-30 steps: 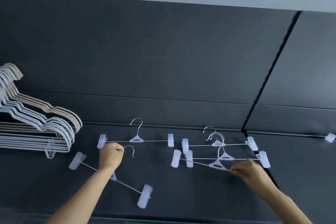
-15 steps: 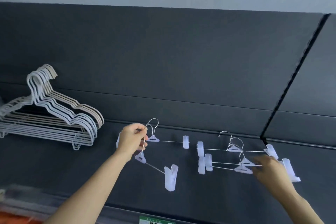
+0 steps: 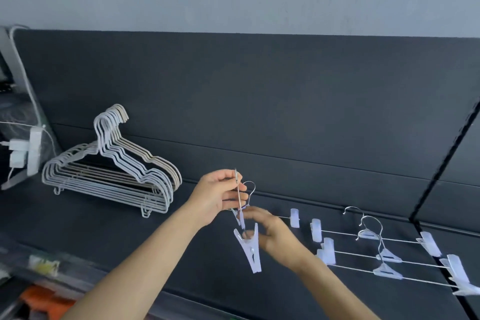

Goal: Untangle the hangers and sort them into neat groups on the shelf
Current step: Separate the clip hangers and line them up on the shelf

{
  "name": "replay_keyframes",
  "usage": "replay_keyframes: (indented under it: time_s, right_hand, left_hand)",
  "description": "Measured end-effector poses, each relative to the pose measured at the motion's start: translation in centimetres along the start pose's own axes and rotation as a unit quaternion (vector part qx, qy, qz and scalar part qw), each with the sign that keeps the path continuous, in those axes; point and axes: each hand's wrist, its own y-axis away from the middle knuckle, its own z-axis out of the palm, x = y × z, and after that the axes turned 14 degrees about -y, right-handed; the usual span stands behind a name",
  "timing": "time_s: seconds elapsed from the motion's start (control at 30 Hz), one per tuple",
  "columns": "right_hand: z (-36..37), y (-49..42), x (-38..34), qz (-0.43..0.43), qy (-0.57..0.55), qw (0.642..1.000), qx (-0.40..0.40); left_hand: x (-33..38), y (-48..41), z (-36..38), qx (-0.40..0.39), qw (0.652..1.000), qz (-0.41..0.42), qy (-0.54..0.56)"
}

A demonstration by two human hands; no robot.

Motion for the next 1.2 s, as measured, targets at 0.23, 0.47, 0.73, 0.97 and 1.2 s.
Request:
replay_keyframes:
  time_s: [0.23, 0.47, 0.73, 0.97, 1.2]
  right_hand:
    - [-0.4, -1.2, 0.1, -0.025, 0.085, 0.996, -0.003]
    - [0.8, -2.7, 3.6, 0.067, 0.142, 0.983, 0.094]
    - [1.9, -3.5, 6.8, 0.149, 0.214, 0.948, 0.184]
    - [3.0, -4.1, 7.9, 0.182, 0.238, 0.932, 0.204]
    - [2.5, -3.9, 8.3, 0.179, 0.242, 0.929, 0.217]
  left_hand:
    - [-0.3, 0.8, -7.0, -0.130, 0.983, -0.071, -0.105]
    - [-3.1, 1.6, -8.2, -0.146, 0.881, -0.047, -0.448]
    - [-11.2, -3.2, -5.8, 0.024, 0.747, 0.141, -0.650]
    - [-14.0, -5.4, -6.0, 0.046, 0.755, 0.174, -0.630]
    - [-14.2, -6.1, -5.7, 0.047, 0.770, 0.180, -0.610]
